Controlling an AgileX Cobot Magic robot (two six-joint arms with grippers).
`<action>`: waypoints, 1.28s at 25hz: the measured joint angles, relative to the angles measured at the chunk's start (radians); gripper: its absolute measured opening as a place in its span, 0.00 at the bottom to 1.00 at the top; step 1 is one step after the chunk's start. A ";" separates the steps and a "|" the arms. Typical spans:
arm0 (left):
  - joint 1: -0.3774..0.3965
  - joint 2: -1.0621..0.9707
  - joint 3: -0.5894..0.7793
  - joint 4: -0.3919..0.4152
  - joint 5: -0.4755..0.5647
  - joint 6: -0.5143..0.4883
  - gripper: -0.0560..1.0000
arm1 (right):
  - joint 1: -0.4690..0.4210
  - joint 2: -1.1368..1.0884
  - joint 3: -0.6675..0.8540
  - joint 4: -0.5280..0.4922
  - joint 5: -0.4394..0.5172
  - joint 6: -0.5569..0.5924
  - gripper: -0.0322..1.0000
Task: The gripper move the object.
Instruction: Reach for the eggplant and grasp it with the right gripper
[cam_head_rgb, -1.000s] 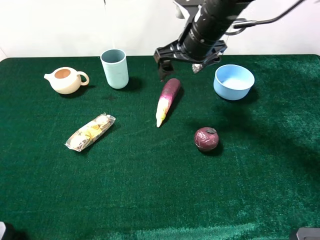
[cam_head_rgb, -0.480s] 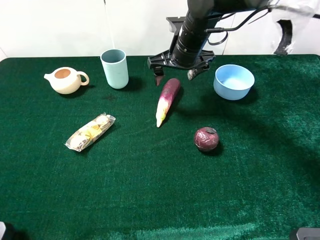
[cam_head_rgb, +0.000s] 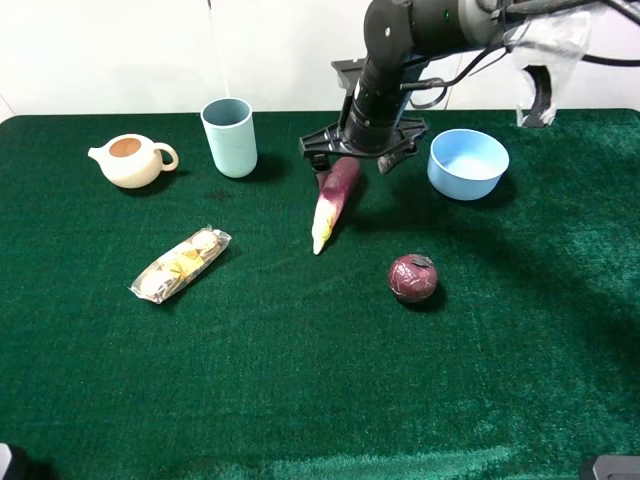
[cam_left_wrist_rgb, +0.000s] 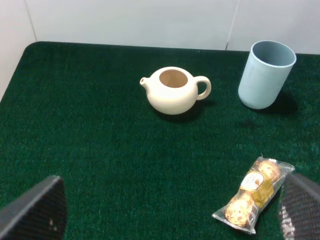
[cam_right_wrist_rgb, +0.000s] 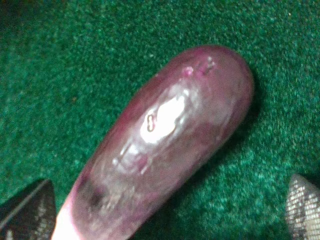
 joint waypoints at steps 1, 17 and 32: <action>0.000 0.000 0.000 0.000 0.000 0.000 0.85 | 0.003 0.007 0.000 -0.002 -0.006 0.001 0.70; 0.000 0.000 0.000 0.000 0.000 0.002 0.85 | 0.032 0.092 -0.001 -0.008 -0.078 0.001 0.70; 0.000 0.000 0.000 0.000 0.000 0.002 0.85 | 0.032 0.097 -0.002 -0.014 -0.058 0.001 0.43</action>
